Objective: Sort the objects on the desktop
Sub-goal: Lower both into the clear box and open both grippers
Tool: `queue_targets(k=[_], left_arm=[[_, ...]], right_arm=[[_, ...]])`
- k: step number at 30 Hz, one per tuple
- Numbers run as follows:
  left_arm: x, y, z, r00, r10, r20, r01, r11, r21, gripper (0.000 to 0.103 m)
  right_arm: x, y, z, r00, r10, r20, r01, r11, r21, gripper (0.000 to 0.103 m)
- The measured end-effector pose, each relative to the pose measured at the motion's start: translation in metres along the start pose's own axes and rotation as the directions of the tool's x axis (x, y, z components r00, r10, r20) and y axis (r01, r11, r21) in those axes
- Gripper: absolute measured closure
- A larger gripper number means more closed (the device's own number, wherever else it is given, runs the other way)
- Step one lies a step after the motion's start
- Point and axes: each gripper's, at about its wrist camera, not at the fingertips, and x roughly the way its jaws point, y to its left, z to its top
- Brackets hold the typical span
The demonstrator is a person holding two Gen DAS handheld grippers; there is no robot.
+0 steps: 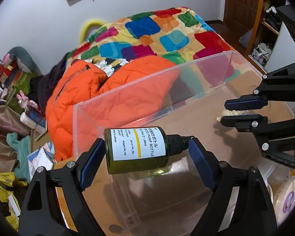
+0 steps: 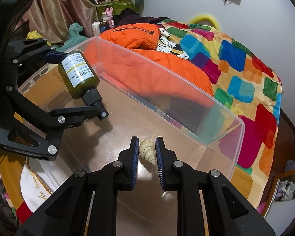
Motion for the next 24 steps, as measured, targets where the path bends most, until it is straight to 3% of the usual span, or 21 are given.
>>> queue_targets(k=[24], left_arm=[[0.0017,0.0006,-0.0001,0.999,-0.031,-0.024,0.031,0.999,-0.011,0.015]], right_arm=[[-0.0028,0.0017,0.0012,0.999,-0.025,-0.023,0.025,1.000,-0.006,0.085]])
